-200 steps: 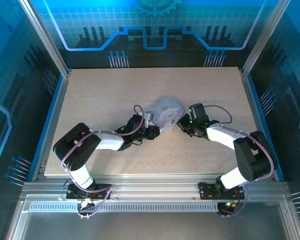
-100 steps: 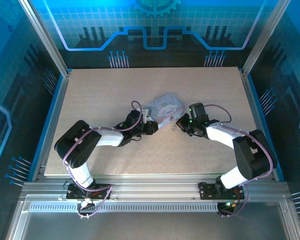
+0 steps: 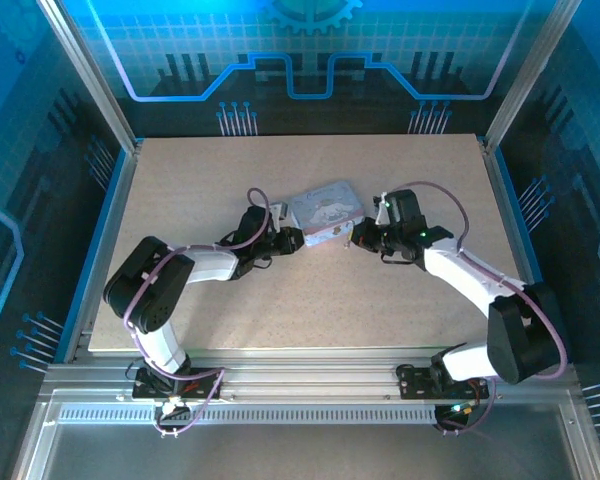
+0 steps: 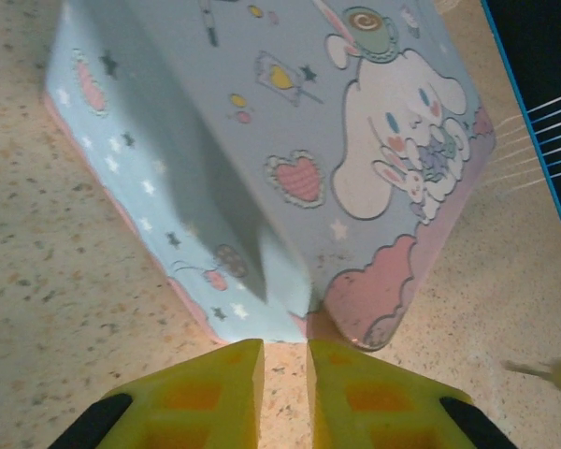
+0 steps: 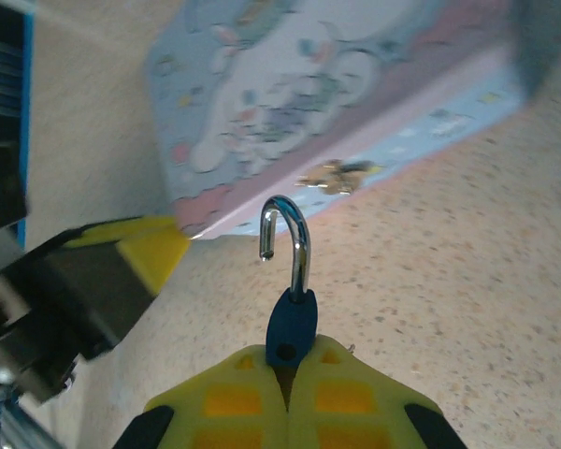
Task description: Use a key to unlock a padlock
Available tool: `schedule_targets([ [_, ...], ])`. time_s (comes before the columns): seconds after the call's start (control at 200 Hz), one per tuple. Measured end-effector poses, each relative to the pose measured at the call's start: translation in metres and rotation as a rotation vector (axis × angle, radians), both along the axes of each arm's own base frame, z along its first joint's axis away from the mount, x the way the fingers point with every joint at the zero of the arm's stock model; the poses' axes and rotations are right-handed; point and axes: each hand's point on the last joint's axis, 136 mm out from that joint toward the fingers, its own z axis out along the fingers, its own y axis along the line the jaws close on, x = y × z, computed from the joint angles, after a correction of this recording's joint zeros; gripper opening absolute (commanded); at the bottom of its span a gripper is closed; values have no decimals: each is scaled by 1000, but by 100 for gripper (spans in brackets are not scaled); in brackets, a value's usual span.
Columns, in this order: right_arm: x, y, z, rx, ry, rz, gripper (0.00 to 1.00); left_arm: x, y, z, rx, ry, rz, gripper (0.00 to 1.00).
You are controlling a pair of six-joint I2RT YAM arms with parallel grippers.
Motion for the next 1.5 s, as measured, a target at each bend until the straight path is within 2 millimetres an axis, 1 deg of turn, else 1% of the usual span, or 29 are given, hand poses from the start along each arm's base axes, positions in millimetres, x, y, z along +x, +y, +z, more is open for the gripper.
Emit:
schedule_targets([
  [0.07, -3, 8, 13, -18, -51, 109, 0, -2, 3, 4, 10, -5, -4, 24],
  [0.16, -8, 15, 27, -55, -106, 230, 0, -6, 6, 17, 12, -29, -9, 27],
  [0.245, -12, 21, 35, -91, -135, 308, 0, -14, 11, 30, 18, -55, -7, 29],
  [0.31, -14, 30, 37, -108, -147, 358, 0, -21, 17, 36, 27, -63, 2, 30],
  [0.37, -18, 41, 32, -117, -140, 399, 0, -27, 25, 40, 44, -64, 15, 32],
  [0.445, -25, 55, 19, -125, -110, 445, 0, -35, 34, 45, 76, -67, 32, 33],
  [0.55, -40, 75, -2, -137, -51, 502, 0, -45, 49, 53, 122, -72, 59, 35],
  [0.63, -52, 90, -13, -132, -12, 519, 0, -52, 61, 58, 155, -70, 82, 36],
  [0.705, -66, 98, -23, -121, 17, 528, 0, -60, 71, 60, 178, -64, 102, 36],
  [0.765, -77, 102, -33, -117, 48, 529, 0, -66, 79, 60, 195, -60, 114, 36],
  [0.86, -97, 100, -56, -116, 119, 523, 0, -77, 88, 57, 215, -52, 123, 37],
  [0.935, -113, 92, -74, -119, 188, 511, 0, -86, 94, 51, 230, -42, 128, 37],
  [1.0, -122, 85, -86, -131, 235, 495, 0, -92, 98, 45, 243, -26, 131, 37],
  [1.055, -125, 80, -91, -145, 259, 482, 1, -96, 100, 41, 250, -14, 130, 37],
  [1.181, -118, 73, -93, -158, 270, 433, 6, -101, 103, 36, 256, -3, 129, 37],
  [1.326, -97, 53, -98, -189, 273, 321, 15, -105, 104, 37, 250, -1, 134, 37],
  [1.351, -94, 48, -98, -197, 273, 302, 18, -106, 105, 37, 251, 0, 134, 37],
  [1.461, -82, 31, -102, -231, 282, 224, 40, -109, 106, 38, 245, -6, 137, 37],
  [1.501, -79, 26, -104, -242, 284, 205, 45, -110, 107, 39, 246, -7, 139, 37],
])
